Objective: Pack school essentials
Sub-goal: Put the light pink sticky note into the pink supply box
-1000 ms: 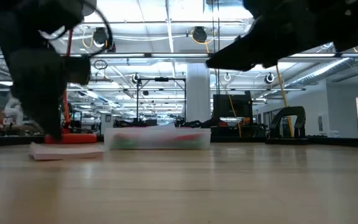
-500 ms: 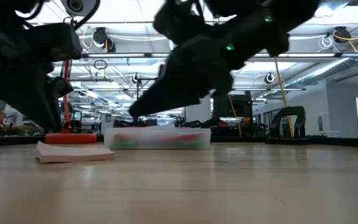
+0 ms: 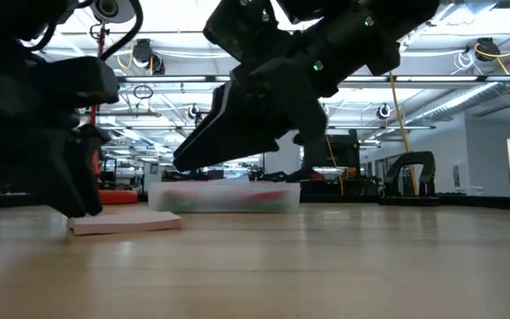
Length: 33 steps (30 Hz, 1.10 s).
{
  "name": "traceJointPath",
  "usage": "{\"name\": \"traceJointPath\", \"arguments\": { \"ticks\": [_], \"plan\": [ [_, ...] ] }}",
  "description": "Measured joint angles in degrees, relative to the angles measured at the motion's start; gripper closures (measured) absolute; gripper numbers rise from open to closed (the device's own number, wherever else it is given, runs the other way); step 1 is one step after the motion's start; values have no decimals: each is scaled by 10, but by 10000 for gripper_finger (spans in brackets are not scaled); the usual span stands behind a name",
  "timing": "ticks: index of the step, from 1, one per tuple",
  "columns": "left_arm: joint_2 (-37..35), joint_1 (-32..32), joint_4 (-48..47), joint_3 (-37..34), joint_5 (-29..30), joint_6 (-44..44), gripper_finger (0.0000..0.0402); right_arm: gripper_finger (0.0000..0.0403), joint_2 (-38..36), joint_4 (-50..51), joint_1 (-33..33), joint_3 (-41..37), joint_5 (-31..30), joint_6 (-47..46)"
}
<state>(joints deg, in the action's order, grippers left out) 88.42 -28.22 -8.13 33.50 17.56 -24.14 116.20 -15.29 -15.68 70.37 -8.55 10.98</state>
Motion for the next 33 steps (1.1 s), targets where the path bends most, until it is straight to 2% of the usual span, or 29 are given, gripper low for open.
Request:
{"name": "traceJointPath", "arguments": {
  "ticks": [7,13,19,24,27,33],
  "plan": [
    [2,24,25,-2,34,-140,261,218,0,5,-1,0,12,52],
    [4,26,77,-3,33,-195,261,218,0,9,-2,-4,11,80],
    [-4,26,98,-3,29,-163,261,218,0,8,-3,-21,11,118],
    [-10,25,130,-3,19,-79,261,218,4,-13,-5,-24,25,126],
    [-9,32,138,-2,13,-38,261,218,15,-30,-6,-23,13,105],
    [5,57,109,-2,-10,-30,261,218,62,-9,-12,28,-7,84]
  ]
}}
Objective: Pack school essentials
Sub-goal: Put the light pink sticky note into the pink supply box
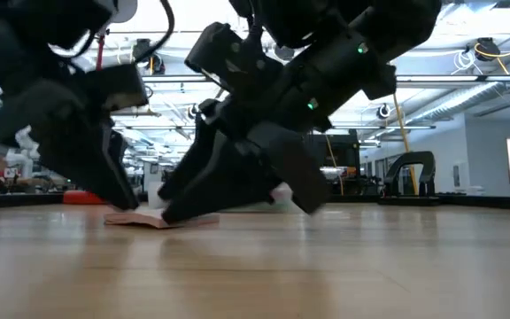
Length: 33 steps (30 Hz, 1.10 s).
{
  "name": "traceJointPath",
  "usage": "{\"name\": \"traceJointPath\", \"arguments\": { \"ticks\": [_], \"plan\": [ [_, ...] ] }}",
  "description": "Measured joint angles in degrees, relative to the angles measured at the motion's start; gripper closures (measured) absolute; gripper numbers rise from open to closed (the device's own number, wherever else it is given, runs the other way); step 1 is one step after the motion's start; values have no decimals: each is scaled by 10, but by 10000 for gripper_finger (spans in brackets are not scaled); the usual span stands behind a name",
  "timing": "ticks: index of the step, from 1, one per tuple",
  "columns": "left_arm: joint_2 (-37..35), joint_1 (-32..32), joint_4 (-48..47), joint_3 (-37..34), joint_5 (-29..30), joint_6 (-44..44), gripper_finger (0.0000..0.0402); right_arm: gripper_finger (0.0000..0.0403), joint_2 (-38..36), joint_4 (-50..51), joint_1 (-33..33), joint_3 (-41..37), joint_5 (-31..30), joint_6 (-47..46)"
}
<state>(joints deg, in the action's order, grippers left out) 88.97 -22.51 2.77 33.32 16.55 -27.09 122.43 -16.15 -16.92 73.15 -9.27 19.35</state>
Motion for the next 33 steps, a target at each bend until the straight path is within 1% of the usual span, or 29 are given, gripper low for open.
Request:
{"name": "traceJointPath", "arguments": {
  "ticks": [2,6,12,21,25,27,30,33],
  "plan": [
    [10,3,-6,-1,-4,1,261,218,8,10,-2,8,2,2],
    [36,4,18,1,-6,1,261,218,11,15,0,10,2,4],
    [70,4,37,3,-7,-6,261,222,10,30,-2,11,-17,35],
    [73,3,32,2,0,-18,261,245,7,61,-18,11,-29,68],
    [74,3,33,2,0,-25,261,243,7,68,-19,11,-34,61],
    [74,3,33,2,0,-27,261,240,7,74,-21,11,-47,60],
    [74,3,33,1,0,-32,261,237,7,80,-28,11,-71,73],
    [74,3,36,0,0,-32,261,237,7,77,-32,11,-76,86]
  ]
}}
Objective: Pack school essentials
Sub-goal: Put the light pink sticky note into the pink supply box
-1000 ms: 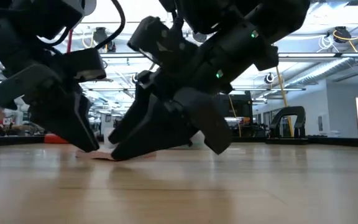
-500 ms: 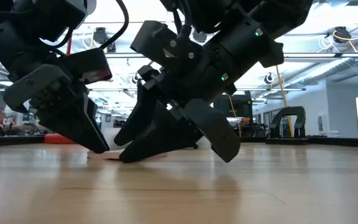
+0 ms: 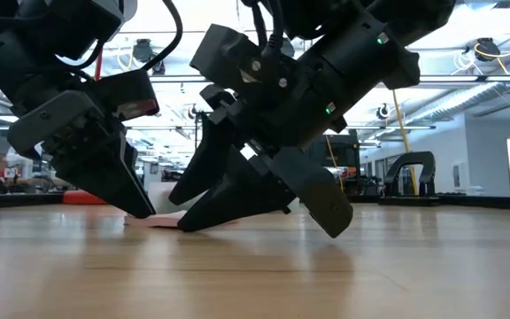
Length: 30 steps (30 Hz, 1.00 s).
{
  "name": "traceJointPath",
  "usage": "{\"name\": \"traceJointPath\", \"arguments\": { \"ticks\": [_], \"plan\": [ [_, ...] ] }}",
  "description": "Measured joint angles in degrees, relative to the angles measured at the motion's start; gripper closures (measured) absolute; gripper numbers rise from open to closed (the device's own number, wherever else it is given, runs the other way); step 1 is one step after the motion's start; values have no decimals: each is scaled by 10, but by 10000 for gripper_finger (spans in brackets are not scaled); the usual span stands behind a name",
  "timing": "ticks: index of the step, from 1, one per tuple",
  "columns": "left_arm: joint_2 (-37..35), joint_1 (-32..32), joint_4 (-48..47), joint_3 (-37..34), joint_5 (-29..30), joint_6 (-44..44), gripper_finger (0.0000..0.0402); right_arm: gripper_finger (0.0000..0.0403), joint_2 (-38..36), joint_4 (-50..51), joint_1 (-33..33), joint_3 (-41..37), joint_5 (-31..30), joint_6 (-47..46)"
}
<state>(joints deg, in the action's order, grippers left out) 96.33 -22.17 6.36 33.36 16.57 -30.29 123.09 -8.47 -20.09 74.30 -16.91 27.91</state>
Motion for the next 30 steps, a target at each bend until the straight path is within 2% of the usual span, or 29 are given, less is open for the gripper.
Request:
{"name": "traceJointPath", "arguments": {
  "ticks": [7,13,30],
  "plan": [
    [2,1,11,-1,0,2,261,243,0,4,0,0,-18,5],
    [2,1,11,-1,0,0,261,245,0,-5,-8,-1,-68,28],
    [2,0,11,-1,0,0,261,263,-36,10,-7,-3,-86,34]
  ]
}}
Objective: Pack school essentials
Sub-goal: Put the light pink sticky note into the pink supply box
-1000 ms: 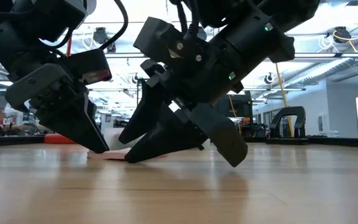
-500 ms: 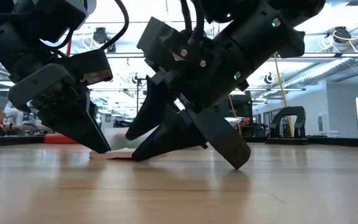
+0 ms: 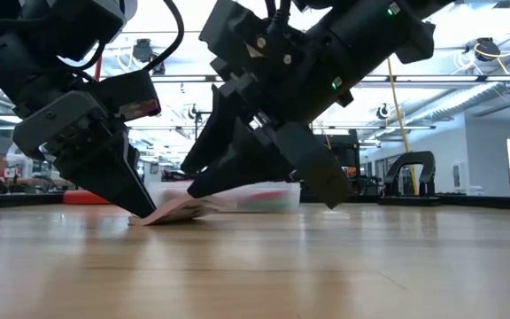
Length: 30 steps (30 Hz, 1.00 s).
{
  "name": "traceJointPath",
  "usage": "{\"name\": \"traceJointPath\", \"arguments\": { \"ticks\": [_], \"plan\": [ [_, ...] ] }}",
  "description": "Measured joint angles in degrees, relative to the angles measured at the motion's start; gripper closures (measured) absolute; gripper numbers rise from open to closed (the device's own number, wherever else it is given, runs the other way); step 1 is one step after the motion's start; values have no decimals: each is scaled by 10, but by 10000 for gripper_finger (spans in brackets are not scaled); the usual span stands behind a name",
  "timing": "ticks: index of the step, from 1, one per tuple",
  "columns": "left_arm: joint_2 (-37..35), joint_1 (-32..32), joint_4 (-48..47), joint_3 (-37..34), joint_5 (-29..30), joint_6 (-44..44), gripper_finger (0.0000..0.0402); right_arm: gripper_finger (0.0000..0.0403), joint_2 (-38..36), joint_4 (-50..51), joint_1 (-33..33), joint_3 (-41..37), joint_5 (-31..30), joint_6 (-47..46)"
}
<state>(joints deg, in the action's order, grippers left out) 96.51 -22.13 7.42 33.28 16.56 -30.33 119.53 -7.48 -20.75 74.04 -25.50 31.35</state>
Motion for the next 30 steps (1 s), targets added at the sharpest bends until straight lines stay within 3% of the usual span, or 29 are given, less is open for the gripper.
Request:
{"name": "traceJointPath", "arguments": {
  "ticks": [30],
  "plan": [
    [1,-4,27,0,-3,78,261,264,0,-9,2,2,0,17]
  ]
}}
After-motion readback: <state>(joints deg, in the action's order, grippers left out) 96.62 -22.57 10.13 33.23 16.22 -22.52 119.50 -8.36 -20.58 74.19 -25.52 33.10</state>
